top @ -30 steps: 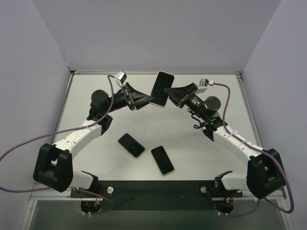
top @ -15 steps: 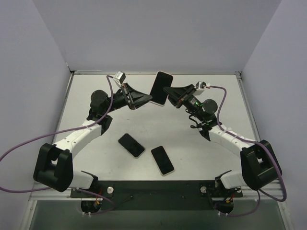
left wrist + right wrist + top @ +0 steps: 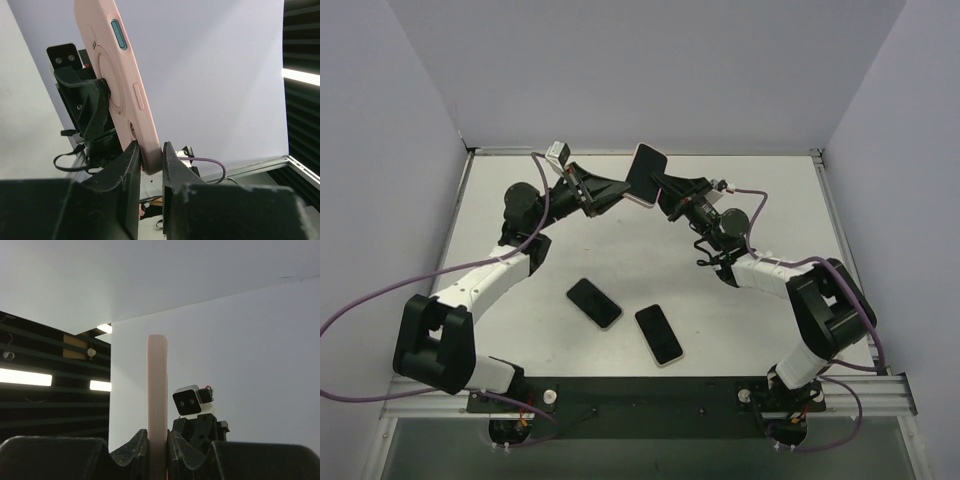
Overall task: Take the phone out of the phone case
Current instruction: Remove the phone case from the phone.
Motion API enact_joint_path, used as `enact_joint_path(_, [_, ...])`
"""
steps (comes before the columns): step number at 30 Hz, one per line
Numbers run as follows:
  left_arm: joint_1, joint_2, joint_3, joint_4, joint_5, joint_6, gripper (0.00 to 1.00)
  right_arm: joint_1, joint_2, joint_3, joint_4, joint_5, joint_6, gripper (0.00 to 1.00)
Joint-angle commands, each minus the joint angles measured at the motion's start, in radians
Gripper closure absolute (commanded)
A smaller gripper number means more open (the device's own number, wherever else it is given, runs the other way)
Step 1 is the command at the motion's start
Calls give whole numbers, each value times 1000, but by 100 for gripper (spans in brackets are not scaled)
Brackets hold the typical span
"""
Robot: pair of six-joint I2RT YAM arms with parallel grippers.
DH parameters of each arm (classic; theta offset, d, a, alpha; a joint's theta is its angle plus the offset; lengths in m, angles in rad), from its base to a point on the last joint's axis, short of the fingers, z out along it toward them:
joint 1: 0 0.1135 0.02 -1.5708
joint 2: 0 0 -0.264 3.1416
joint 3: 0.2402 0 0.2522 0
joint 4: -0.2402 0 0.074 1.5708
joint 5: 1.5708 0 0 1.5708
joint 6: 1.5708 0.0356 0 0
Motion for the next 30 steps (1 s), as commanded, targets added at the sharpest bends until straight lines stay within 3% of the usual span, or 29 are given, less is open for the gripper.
enact_joint_path(1, [-20,-30,179,486,-45,-90,100,50,72,8,195,29,152,100])
enact_joint_path(10, [-20,3,239,546,-70,-138,100,82,108,20,220,52,176,100])
enact_joint_path(30, [-20,30,208,627,-122,-202,100,103,128,44,221,63,181,100])
